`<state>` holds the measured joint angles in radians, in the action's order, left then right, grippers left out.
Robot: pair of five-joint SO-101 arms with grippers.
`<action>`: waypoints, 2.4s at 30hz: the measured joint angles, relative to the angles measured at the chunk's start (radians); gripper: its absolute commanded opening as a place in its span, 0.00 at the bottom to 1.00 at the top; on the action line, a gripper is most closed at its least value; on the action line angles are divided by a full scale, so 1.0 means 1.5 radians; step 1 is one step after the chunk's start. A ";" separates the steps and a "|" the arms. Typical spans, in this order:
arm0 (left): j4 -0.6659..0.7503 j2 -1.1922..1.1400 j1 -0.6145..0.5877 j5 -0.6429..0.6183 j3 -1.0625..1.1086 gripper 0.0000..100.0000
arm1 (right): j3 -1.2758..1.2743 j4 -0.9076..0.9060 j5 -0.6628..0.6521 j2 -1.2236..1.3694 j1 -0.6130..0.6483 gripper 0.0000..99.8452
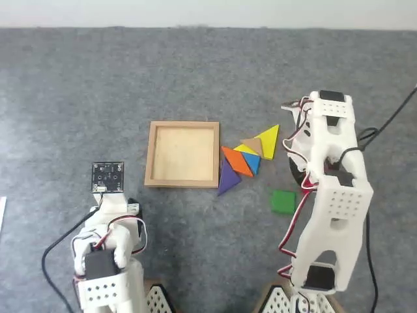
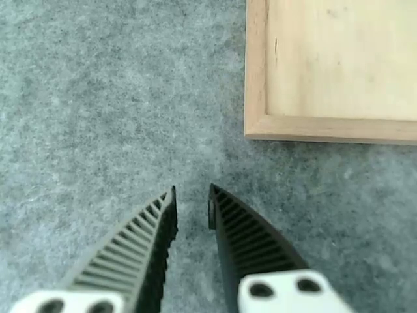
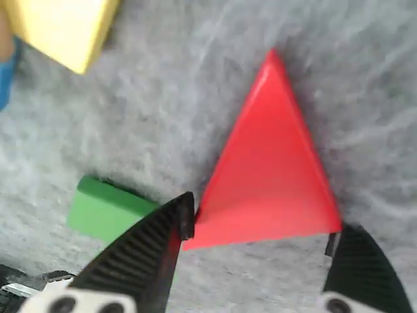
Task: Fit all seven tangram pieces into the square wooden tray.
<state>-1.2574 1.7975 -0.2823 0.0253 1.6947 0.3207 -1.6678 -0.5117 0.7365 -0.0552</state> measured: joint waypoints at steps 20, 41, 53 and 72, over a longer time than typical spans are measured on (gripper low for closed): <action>0.000 0.000 0.000 0.000 0.000 0.08 | 0.014 0.027 -0.048 0.005 0.005 0.33; 0.000 0.000 0.000 0.000 0.000 0.08 | 0.199 -0.028 0.126 0.026 0.003 0.33; 0.000 0.000 0.000 0.000 0.000 0.08 | 0.162 -0.053 0.224 -0.135 -0.036 0.33; 0.000 0.000 0.000 0.000 0.000 0.08 | -0.445 0.402 0.404 -0.498 0.049 0.33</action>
<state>-1.2574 1.7975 -0.2823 0.0253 1.6947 -0.3468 -1.0648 0.0944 -0.0107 0.0184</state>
